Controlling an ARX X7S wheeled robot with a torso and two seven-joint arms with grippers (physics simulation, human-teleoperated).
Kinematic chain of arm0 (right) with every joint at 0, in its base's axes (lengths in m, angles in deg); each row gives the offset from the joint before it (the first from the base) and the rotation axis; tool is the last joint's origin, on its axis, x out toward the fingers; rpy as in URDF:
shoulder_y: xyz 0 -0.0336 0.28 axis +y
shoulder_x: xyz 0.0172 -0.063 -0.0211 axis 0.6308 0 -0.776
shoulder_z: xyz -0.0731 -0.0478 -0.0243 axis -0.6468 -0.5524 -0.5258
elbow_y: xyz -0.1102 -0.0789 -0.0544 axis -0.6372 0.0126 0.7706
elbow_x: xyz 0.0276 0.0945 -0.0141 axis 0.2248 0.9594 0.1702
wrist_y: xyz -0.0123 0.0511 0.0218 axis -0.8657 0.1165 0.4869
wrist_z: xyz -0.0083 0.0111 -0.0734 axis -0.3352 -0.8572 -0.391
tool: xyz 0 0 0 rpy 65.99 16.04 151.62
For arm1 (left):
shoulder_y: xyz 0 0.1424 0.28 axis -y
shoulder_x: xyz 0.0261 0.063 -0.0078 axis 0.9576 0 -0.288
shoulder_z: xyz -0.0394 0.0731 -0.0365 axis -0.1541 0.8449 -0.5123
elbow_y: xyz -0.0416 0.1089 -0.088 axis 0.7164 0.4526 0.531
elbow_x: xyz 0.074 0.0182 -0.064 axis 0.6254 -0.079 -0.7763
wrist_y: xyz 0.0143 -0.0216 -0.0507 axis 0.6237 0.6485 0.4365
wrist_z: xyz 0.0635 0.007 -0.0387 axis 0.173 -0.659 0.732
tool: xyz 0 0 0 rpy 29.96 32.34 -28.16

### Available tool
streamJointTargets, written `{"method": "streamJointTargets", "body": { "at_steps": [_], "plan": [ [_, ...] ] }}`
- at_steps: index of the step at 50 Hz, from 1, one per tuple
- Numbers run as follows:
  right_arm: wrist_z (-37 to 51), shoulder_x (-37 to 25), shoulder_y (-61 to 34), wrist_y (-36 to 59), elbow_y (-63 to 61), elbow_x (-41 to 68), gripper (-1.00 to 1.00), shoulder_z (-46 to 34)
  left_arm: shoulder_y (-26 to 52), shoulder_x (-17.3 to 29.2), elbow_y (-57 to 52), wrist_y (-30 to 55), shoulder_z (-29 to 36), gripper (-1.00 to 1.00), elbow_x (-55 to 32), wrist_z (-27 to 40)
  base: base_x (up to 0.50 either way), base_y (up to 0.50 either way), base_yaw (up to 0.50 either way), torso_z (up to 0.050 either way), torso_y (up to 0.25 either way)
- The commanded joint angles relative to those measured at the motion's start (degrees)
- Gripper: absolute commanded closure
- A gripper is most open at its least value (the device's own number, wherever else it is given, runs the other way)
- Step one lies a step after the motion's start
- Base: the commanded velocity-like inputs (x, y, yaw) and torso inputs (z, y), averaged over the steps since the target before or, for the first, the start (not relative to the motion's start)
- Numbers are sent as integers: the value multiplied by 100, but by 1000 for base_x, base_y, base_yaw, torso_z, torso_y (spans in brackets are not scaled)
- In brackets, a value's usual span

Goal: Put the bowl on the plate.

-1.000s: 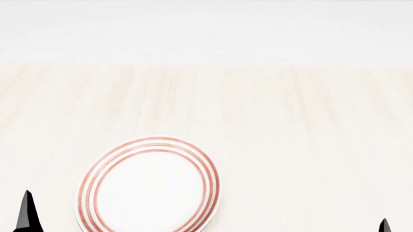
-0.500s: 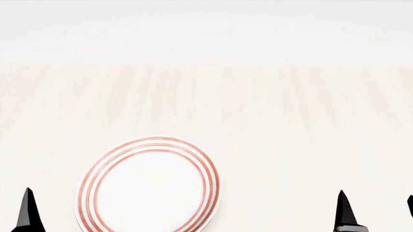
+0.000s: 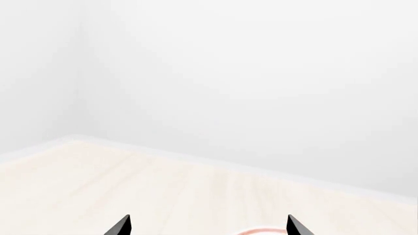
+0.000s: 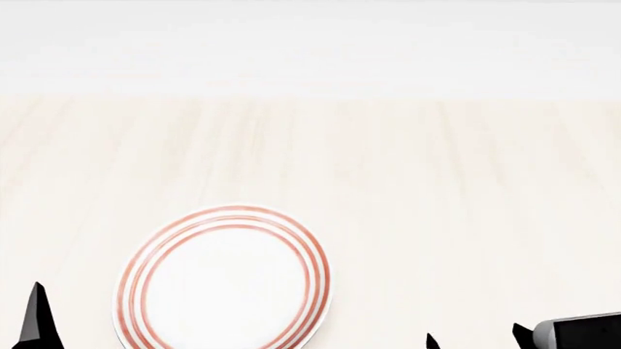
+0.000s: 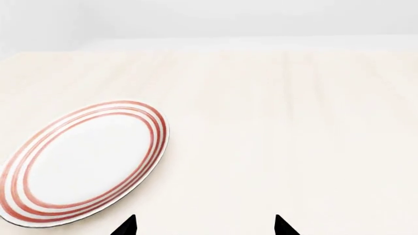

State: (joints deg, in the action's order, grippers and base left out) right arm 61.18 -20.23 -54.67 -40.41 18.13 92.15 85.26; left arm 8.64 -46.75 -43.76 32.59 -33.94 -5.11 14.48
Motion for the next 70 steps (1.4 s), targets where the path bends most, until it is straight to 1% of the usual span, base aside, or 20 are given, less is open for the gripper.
{"method": "streamJointTargets", "body": {
  "at_steps": [1, 9, 13, 25, 36, 44, 53, 60, 70],
  "plan": [
    [-45, -80, -299, 330, 112, 90, -100, -321, -34, 49, -37, -23, 13, -100, -53, 35, 0, 0, 0, 0, 0],
    [-67, -44, -509, 472, 267, 147, -100, -433, -48, 85, -75, -48, 20, -100, -101, 44, 0, 0, 0, 0, 0],
    [-108, -53, -643, 678, 381, 124, -100, -624, -41, 102, -80, -37, 5, -100, -143, 62, 0, 0, 0, 0, 0],
    [-80, -201, -554, 843, 414, 165, -100, -699, -104, 128, -100, -95, 36, -100, -156, 97, 0, 0, 0, 0, 0],
    [-264, -174, -784, 1141, 379, -47, -100, -1098, -81, 165, -97, -83, 24, -100, -227, 143, 0, 0, 0, 0, 0],
    [-326, -186, -846, 1194, 380, -65, -100, -1159, -65, 184, -113, -68, 44, -100, -241, 188, 0, 0, 0, 0, 0],
    [-529, 17, -1197, 1363, 506, -205, -100, -1437, -48, 211, -100, -73, 78, -100, -244, 213, 0, 0, 0, 0, 0],
    [-833, 209, -1479, 1724, 724, -473, -100, -1976, -56, 236, -125, -71, 71, -100, -287, 239, 0, 0, 0, 0, 0],
    [-995, 342, -1690, 1915, 1017, -606, -100, -2234, -80, 257, -146, -111, 106, -100, -304, 251, 0, 0, 0, 0, 0]
  ]
}}
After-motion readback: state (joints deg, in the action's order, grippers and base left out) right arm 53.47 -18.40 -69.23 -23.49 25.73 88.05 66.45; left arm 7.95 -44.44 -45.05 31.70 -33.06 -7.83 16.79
